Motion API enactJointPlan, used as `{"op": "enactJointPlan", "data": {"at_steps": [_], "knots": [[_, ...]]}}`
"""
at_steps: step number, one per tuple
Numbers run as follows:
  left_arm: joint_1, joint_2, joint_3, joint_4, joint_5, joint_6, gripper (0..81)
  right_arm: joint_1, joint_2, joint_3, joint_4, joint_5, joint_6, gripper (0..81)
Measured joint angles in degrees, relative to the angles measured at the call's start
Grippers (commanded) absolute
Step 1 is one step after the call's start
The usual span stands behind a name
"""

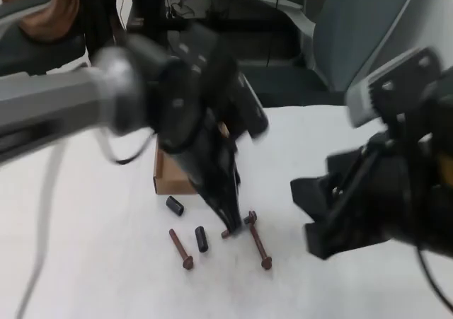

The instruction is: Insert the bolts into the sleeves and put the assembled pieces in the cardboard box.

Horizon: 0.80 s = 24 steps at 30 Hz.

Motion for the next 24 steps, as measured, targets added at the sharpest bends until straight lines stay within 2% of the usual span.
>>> {"op": "enactJointPlan", "data": {"at_steps": [2,4,10,13,20,24], "knots": [[0.0,-5.62,4.32,-3.47,-1.52,-4.34,1.8,0.0,2.59,0.0,-0.02,-0.46,3.68,25.9],[-0.16,-12.3,9.29,-7.09,-2.49,-8.95,1.8,0.0,5.85,0.0,-0.99,-1.7,6.87,27.4],[-1.67,-33.36,21.49,-12.8,-5.91,-20.3,1.8,-0.8,17.36,0.0,-7.66,-0.97,15.08,40.5],[-1.97,-43.59,25.06,-13.36,-6.52,-24.79,1.8,-2.3,24.08,-1.29,-9.67,-2.03,20.44,41.4],[-1.97,-60.2,26.89,-10.11,-7.13,-24.48,1.8,-3.35,41.01,-9.06,-10.48,-2.43,26.57,41.4],[-1.97,-67.82,26.89,-8.8,-7.13,-23.51,1.8,-3.46,46.95,-13.82,-10.69,-2.43,28.78,41.4]]}}
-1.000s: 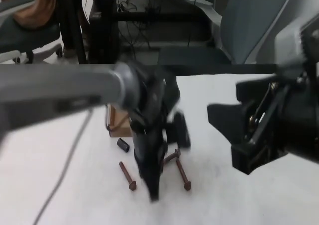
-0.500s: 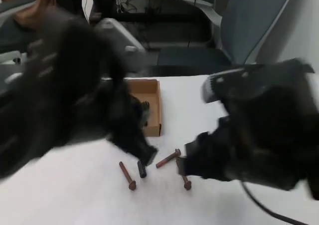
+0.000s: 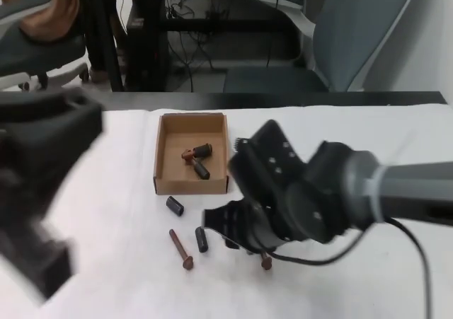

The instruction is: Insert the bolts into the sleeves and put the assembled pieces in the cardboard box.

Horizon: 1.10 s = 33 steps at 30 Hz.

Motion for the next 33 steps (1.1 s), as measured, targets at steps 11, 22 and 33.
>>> {"op": "enactJointPlan", "data": {"at_steps": [11,22,33], "knots": [[0.0,-5.23,0.0,1.82,-1.06,0.3,1.8,-2.85,6.23,-7.1,3.14,3.68,1.33,41.4],[0.0,-5.23,0.0,2.45,-1.43,0.3,1.8,-8.51,10.18,-7.55,2.84,2.52,1.44,41.4],[0.0,-5.23,0.0,2.45,-2.82,3.38,1.8,-8.32,10.54,-8.11,2.3,-1.58,4.17,41.4]]}}
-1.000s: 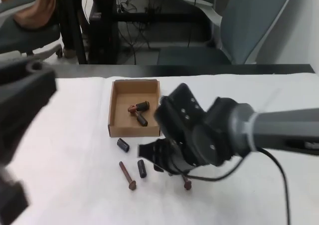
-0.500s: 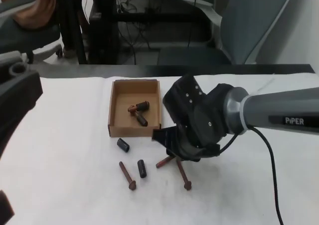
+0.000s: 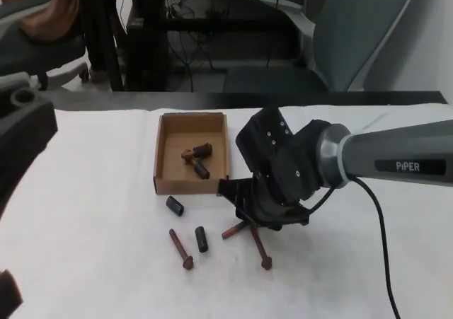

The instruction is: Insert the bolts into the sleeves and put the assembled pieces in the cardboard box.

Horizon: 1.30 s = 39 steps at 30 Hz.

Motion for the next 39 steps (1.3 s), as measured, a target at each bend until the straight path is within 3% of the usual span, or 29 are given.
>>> {"op": "enactJointPlan", "data": {"at_steps": [3,6,8,9,18,23,29,39], "knots": [[0.0,0.0,0.0,0.0,-0.18,0.01,1.8,0.8,0.0,-0.03,0.43,0.58,0.8,38.5],[0.0,0.0,0.0,0.0,-0.18,0.13,1.8,1.54,0.0,-0.03,0.59,1.83,1.1,20.6],[0.0,0.0,0.0,0.0,-0.18,0.1,1.8,1.59,0.0,-0.03,0.85,1.95,1.18,2.7],[0.0,0.0,0.0,0.0,-0.18,0.2,1.8,1.59,0.0,-0.03,0.97,1.94,1.29,0.1],[0.0,0.0,0.0,0.0,-0.18,0.15,1.8,1.9,0.0,-0.3,1.01,1.94,-3.77,0.6],[0.0,0.0,2.16,0.0,-0.18,0.15,1.8,2.86,-3.01,-1.89,-0.34,2.26,-17.19,0.6],[0.0,0.96,9.23,-1.43,0.78,0.15,1.8,3.14,-15.61,-4.55,-3.78,5.03,-32.98,0.6],[0.0,18.18,24.69,-33.26,4.72,-6.47,1.8,8.87,-35.51,-2.96,-7.78,8.25,-47.91,0.6]]}}
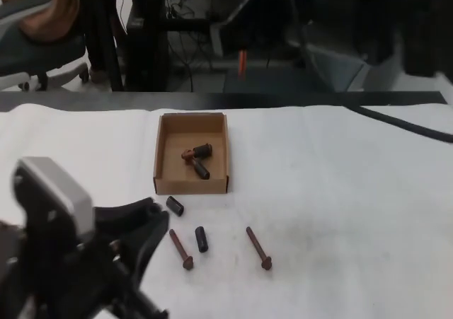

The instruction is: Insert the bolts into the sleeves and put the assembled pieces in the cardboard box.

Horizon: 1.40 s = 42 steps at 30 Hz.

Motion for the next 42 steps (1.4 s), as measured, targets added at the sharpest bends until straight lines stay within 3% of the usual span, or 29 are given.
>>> {"op": "enactJointPlan", "data": {"at_steps": [8,14,24,42], "knots": [[0.0,15.63,0.63,-22.09,4.22,-3.82,1.8,6.5,-3.82,17.14,-20.31,1.18,-1.56,0.6],[0.0,17.91,0.63,-26.06,6.63,-7.18,1.8,7.19,-2.19,25.69,-29.96,1.74,-1.56,0.6],[0.0,19.53,0.63,-26.5,6.73,-7.31,1.8,8.42,-1.21,26.45,-37.94,1.74,0.38,0.6],[0.0,22.1,0.63,-32.0,6.73,-7.31,1.8,10.88,-1.21,26.3,-35.54,1.74,1.86,0.6]]}}
